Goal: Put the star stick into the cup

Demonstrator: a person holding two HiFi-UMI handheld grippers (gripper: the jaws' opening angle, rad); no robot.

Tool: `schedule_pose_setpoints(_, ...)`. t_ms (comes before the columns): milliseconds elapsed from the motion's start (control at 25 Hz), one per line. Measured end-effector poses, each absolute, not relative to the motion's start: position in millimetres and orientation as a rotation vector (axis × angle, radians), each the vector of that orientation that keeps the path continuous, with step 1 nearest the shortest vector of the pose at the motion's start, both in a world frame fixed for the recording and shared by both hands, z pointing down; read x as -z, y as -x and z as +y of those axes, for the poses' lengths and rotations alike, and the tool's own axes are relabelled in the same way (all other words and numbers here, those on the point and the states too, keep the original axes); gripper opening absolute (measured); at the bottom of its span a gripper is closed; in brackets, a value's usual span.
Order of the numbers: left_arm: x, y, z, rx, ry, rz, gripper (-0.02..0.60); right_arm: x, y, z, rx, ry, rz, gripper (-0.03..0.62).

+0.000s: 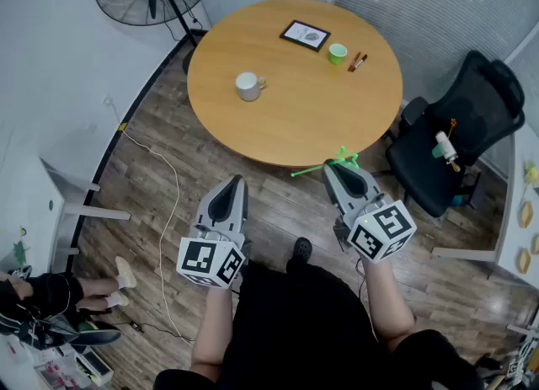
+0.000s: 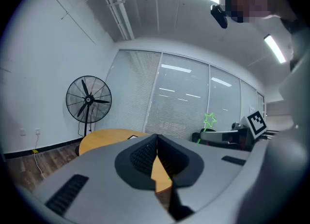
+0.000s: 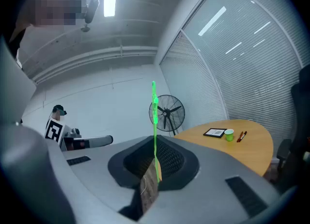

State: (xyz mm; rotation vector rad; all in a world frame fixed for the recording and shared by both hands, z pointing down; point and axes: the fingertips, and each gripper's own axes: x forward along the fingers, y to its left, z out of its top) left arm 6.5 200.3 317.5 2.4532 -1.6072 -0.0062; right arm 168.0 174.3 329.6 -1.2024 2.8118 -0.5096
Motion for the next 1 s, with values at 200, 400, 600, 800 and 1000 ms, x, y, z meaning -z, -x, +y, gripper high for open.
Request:
schedule_pose_setpoints(200, -316, -7, 211, 0.0, -2.453, -1.613, -0.002, -327, -171, 185, 0.496, 1.202, 2.807, 0.023)
schedule_pose_setpoints(400, -320, -5, 218, -0.006, -2.432, -1.642, -0.002, -329, -173, 194, 0.492, 1.185, 2.826, 0.023)
schedule_pose_setpoints(600, -323, -10, 224, -0.02, -2.429, -1.658, 0.0, -327, -179, 200, 0.465, 1.171, 2.826, 0.023)
schedule_pose_setpoints(800, -318, -19, 227, -0.022, -2.457, -1.653, -0.001, -329, -177, 205, 0.454, 1.151, 2.85, 0.025)
schedule_pose_setpoints(1000, -322, -18, 230, -0.041, -2.446, -1.656, -0.002, -334, -178, 207, 0.485, 1.142, 2.847, 0.025)
